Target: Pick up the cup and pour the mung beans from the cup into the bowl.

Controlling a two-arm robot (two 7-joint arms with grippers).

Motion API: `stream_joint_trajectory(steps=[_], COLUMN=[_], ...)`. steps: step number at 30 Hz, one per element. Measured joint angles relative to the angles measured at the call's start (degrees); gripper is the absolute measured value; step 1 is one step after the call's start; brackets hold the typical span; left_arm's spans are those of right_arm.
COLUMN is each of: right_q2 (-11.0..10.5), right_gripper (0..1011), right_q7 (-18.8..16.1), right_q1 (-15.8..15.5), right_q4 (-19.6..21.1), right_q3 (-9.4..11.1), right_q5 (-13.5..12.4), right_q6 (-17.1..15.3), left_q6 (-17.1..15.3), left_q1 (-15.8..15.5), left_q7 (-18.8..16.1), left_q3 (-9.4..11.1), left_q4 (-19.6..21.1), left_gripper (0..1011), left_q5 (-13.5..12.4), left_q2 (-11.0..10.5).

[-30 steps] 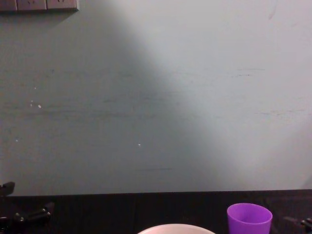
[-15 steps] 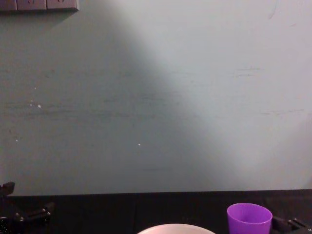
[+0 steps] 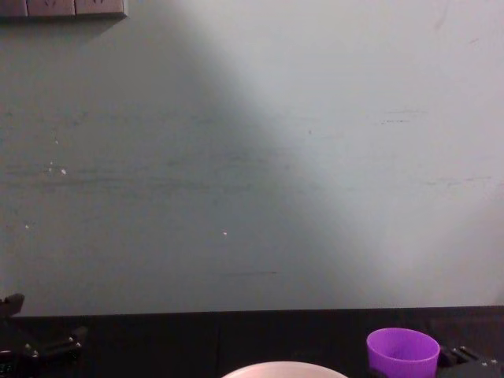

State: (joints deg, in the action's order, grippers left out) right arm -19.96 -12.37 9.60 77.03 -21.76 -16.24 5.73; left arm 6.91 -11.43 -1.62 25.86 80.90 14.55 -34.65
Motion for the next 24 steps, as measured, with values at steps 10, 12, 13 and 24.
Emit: stream_joint_trajectory(steps=[10, 12, 13, 24], right_q2=[1.0, 1.2, 1.3, 1.7], right_gripper=[947, 918, 873, 736], right_q7=[-0.8, -0.9, -1.0, -1.7], right_q1=[-0.3, -0.3, -0.4, -1.8], right_q4=[-0.4, -0.5, -0.5, 1.6], right_q3=[1.2, 1.4, 1.5, 3.1], right_q5=[0.9, 1.1, 1.3, 2.8], right_q6=[0.4, 0.4, 0.4, 0.8], left_q6=[0.0, 0.0, 0.0, 0.0], left_q1=[0.0, 0.0, 0.0, 0.0], left_q7=[0.0, 0.0, 0.0, 0.0], left_q3=[0.0, 0.0, 0.0, 0.0], left_q4=[0.0, 0.0, 0.0, 0.0], left_gripper=[1000, 1000, 1000, 1000], left_q5=[0.0, 0.0, 0.0, 0.0], left_q2=[0.0, 0.0, 0.0, 0.0])
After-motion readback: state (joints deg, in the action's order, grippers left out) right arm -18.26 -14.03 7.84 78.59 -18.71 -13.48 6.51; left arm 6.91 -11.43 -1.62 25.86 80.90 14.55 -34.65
